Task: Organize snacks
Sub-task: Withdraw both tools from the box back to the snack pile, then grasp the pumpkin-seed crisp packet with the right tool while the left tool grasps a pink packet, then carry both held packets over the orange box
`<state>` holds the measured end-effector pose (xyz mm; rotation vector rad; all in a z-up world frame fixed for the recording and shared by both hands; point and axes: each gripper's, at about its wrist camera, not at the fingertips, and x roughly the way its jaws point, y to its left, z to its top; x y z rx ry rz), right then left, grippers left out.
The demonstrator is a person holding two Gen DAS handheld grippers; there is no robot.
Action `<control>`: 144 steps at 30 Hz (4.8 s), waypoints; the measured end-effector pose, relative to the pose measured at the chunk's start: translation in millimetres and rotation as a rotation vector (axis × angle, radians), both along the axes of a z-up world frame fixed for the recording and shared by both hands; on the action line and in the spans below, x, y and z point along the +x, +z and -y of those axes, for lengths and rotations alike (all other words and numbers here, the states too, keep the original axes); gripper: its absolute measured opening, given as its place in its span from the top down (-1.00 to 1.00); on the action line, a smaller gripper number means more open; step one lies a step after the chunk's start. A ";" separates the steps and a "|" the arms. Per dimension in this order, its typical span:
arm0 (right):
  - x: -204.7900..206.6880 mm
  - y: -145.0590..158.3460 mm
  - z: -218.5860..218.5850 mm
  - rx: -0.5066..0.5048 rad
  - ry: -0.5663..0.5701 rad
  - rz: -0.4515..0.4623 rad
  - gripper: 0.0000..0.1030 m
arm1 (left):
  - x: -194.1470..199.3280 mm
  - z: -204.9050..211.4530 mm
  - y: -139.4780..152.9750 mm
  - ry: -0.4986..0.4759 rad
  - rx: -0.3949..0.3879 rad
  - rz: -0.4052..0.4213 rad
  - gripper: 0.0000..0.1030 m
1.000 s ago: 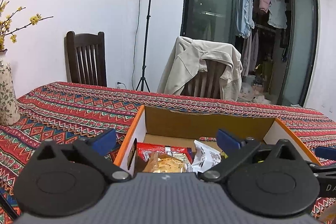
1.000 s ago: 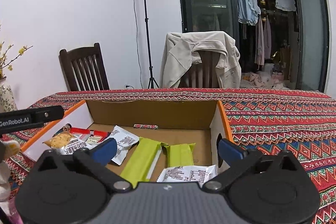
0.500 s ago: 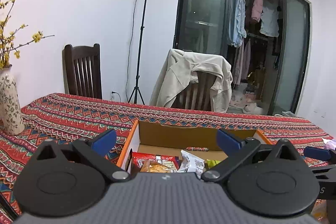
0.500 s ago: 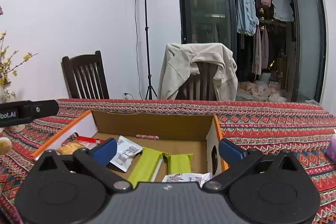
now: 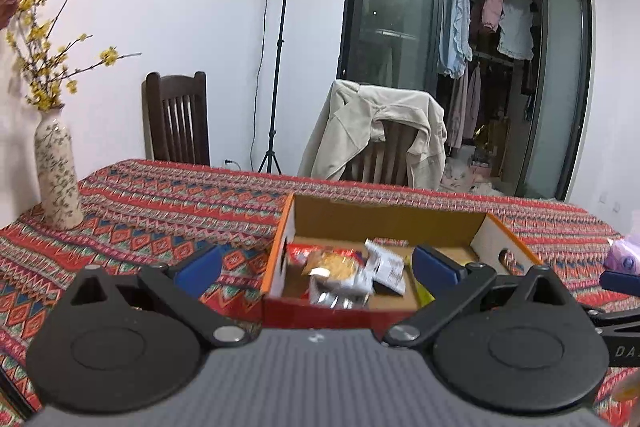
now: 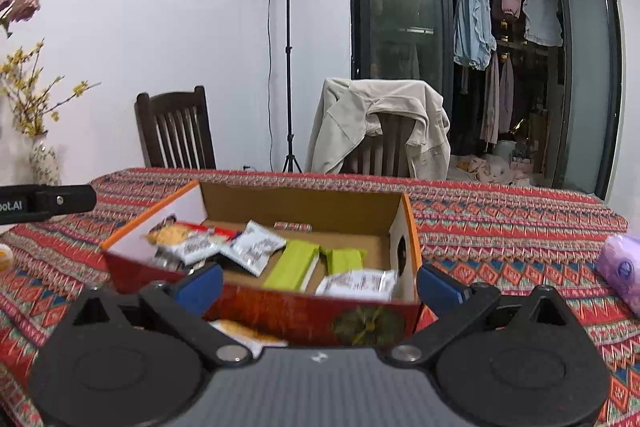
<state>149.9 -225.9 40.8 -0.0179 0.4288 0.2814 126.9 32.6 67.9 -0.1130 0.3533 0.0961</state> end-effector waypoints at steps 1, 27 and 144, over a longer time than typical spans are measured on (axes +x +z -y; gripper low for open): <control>-4.3 -2.2 -0.3 -0.002 0.002 -0.005 -1.00 | -3.8 -1.9 -2.9 0.000 0.000 -0.008 -1.00; -47.6 -41.1 -2.8 -0.007 0.020 -0.128 -0.98 | -41.3 -37.1 -68.7 0.016 -0.056 -0.136 -1.00; 102.9 14.4 -20.1 0.032 0.042 0.045 0.09 | 128.6 24.5 4.3 -0.022 -0.032 -0.120 -0.22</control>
